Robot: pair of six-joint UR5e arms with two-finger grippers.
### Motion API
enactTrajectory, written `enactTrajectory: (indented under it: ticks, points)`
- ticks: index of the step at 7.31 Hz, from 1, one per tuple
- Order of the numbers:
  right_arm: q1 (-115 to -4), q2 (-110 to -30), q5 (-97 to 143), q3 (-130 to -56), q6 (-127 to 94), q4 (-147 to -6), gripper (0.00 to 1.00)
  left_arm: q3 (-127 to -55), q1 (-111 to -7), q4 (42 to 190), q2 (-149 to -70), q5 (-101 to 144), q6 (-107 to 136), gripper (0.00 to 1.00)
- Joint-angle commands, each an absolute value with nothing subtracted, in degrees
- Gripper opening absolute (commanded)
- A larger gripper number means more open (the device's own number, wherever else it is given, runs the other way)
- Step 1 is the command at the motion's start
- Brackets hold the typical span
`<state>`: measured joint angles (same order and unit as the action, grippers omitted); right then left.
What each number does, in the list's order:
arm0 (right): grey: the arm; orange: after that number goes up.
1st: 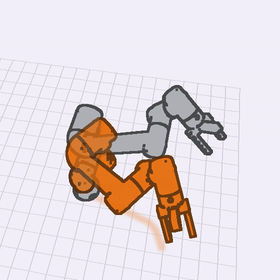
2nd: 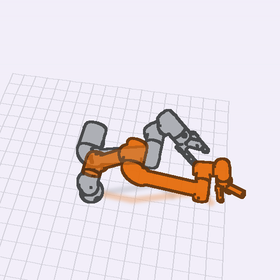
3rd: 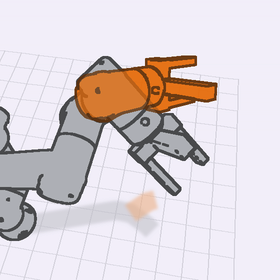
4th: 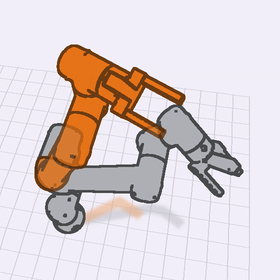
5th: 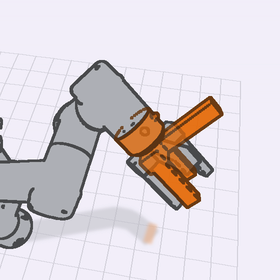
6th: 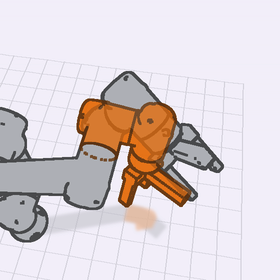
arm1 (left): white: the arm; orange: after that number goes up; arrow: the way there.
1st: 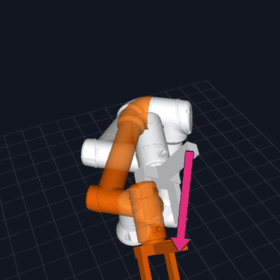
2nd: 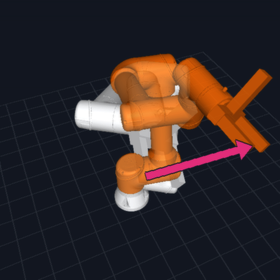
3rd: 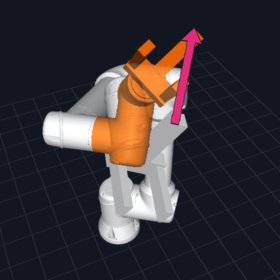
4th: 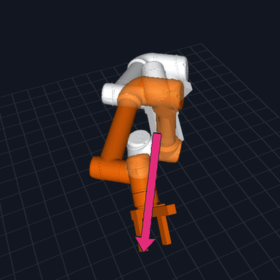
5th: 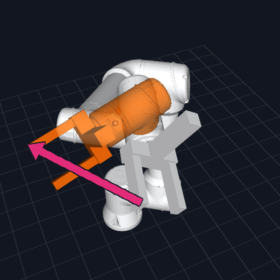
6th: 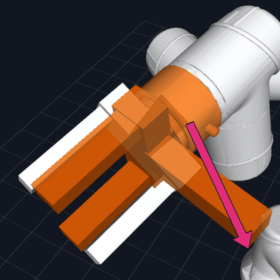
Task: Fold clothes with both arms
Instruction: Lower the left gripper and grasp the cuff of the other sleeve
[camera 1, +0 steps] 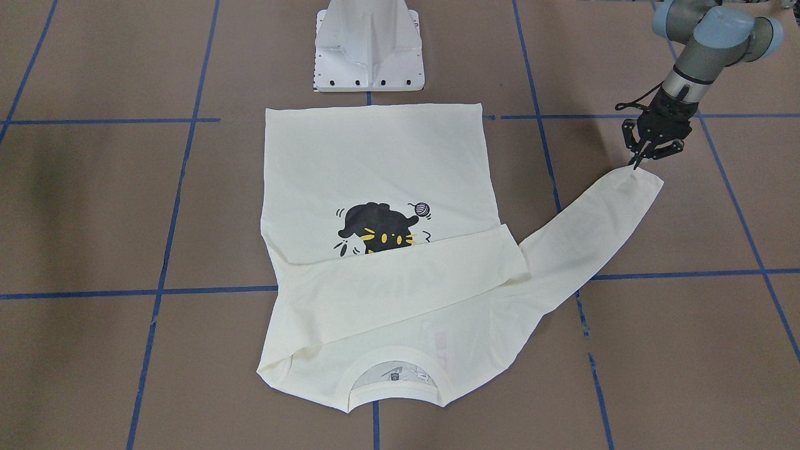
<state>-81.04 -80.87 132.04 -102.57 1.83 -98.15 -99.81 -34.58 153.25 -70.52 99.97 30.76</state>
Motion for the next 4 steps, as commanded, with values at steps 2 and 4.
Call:
enactTrajectory:
  ticks: [2,4]
  points:
    - [-81.04,-83.14,132.01,-102.39,1.41,-96.26,1.0,-100.2,-42.42,151.63,-79.14,100.37,31.28,0.0]
    - [-81.3,-83.32,131.92,-102.39,1.23,-96.15,1.0,-100.02,-45.95,141.83,-89.77,100.37,31.81,0.0]
